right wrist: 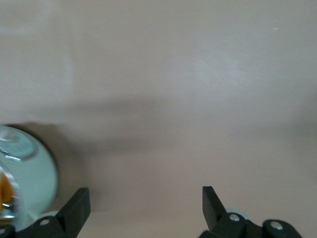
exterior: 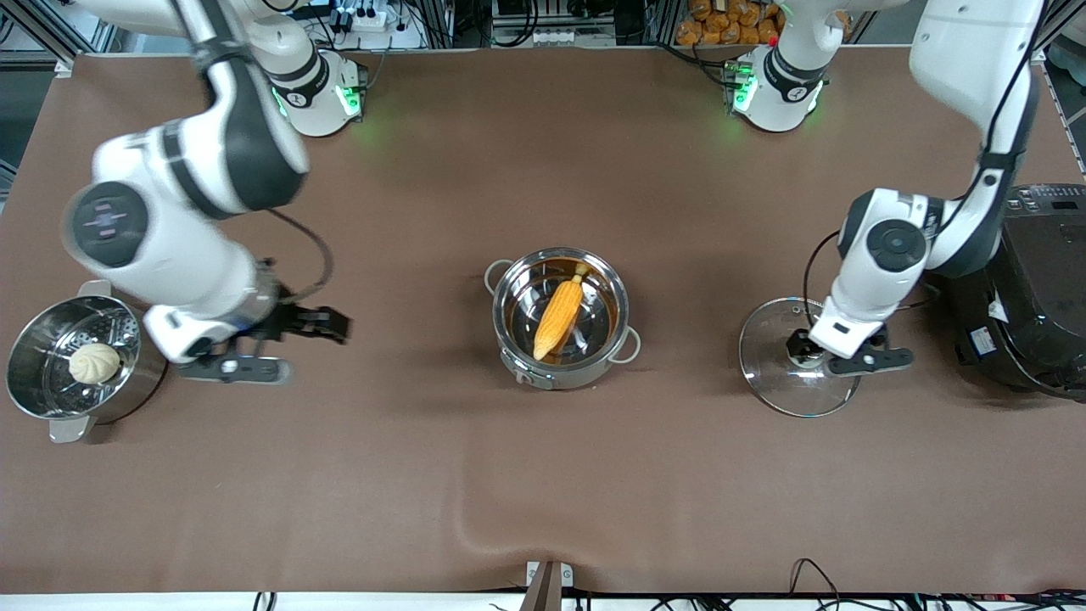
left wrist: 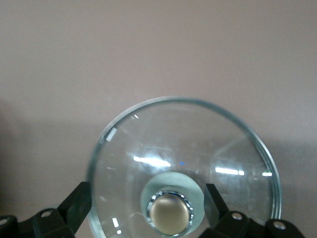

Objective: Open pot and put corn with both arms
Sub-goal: 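Lower the lid onto the table with the left gripper while the right gripper withdraws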

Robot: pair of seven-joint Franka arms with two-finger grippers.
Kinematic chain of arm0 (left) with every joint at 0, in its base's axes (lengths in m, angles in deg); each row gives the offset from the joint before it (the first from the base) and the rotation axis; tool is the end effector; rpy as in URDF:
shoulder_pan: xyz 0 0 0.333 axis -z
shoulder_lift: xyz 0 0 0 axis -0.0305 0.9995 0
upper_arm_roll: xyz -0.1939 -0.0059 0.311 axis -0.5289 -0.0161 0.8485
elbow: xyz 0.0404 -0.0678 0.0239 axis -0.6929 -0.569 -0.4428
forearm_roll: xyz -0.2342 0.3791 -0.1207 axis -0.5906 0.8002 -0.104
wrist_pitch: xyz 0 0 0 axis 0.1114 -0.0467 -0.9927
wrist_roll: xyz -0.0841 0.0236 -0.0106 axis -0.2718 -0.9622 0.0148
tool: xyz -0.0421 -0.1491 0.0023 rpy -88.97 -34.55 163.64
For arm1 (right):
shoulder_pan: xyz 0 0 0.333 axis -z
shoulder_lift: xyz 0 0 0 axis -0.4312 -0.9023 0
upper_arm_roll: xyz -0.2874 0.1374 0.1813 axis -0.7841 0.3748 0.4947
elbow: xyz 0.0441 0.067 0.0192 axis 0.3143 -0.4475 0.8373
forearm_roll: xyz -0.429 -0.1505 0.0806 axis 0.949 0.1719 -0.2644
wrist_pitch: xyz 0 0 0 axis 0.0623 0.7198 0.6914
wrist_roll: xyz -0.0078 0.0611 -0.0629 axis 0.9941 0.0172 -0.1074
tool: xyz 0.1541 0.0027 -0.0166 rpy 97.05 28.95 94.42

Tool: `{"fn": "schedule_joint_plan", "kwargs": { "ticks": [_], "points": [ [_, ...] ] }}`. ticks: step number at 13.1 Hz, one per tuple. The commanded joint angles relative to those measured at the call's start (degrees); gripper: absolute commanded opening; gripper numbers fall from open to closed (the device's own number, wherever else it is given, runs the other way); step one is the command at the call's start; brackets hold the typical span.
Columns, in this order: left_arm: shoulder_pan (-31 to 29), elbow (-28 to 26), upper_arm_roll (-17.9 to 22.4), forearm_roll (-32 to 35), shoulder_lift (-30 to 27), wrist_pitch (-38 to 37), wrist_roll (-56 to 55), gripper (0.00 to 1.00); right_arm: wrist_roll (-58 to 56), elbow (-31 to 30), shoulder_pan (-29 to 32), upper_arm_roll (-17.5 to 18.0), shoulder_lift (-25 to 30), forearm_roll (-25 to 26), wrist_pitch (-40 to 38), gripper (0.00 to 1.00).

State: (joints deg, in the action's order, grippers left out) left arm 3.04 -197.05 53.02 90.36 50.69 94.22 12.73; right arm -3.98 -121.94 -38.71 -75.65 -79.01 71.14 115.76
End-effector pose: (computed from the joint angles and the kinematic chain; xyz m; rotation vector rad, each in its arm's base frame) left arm 0.6698 -0.0545 0.2322 -2.9486 -0.1398 -0.3119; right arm 0.7209 0.1610 0.4604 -3.1080 0.0402 0.0637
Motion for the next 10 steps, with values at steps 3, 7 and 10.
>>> {"fn": "schedule_joint_plan", "kwargs": {
  "ticks": [3,7,10],
  "points": [
    [-0.41,15.23,-3.07,-5.90,-3.01,-21.34,5.50,1.00,-8.60,-13.23,7.97,1.21,15.30,1.32,-4.88,1.00],
    [-0.67,26.33,-3.16,-10.67,-3.26,-35.96,10.60,1.00,-11.06,-13.05,13.16,1.29,21.89,1.76,-8.71,1.00],
    [-0.50,31.77,-3.34,-13.06,-7.39,-44.39,11.05,1.00,-10.54,-7.89,14.48,1.21,22.35,2.03,-11.41,1.00]
  ]
}}
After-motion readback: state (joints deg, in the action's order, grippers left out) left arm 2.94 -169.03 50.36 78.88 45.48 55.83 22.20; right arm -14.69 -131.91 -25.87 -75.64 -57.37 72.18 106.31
